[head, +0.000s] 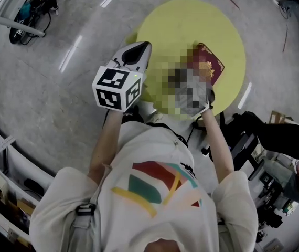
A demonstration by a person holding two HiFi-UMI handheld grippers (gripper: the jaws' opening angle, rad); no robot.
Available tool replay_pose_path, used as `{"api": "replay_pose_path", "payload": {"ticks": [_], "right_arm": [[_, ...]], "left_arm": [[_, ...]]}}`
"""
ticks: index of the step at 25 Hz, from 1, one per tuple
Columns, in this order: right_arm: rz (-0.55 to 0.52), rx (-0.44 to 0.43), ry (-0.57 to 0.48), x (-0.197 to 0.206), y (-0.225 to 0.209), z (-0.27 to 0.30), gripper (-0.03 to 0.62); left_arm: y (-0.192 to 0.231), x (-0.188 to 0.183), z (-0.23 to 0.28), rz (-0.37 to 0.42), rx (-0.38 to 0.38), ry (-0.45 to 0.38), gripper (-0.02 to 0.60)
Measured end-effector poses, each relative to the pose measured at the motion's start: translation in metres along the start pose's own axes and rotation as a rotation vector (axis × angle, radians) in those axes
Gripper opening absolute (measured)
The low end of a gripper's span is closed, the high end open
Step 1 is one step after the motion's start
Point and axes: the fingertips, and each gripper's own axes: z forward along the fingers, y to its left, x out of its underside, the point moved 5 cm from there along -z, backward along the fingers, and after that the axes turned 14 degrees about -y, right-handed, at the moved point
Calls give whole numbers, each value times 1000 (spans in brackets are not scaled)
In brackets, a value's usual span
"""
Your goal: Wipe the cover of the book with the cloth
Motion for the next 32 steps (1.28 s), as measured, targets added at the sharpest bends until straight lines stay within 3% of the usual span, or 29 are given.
{"api": "replay_pose_path", "payload": {"ticks": [6,15,19,21,24,29,32], "right_arm": [[98,320,-245,-61,-60,-70,29],[147,802,-732,-131,-74,-246,29],[34,993,-654,-116,-58,-297,29],[27,1052,-615,-104,-44,-308,29],[79,1091,-631,-87,-26,-318,29],[159,1133,-640,-60,-18,-331,29],[204,1153,-647,-47,-16,-336,29]], "left_arm": [[-30,-48,8,89,77,-86,15],[-152,-144,14,328,356,-293,15],[-209,-153,15,422,440,-350,15],[-231,-150,13,449,490,-361,15],[-260,-147,11,452,551,-378,15],[-292,-143,12,500,580,-446,15],[-301,-135,18,502,600,-415,16]]}}
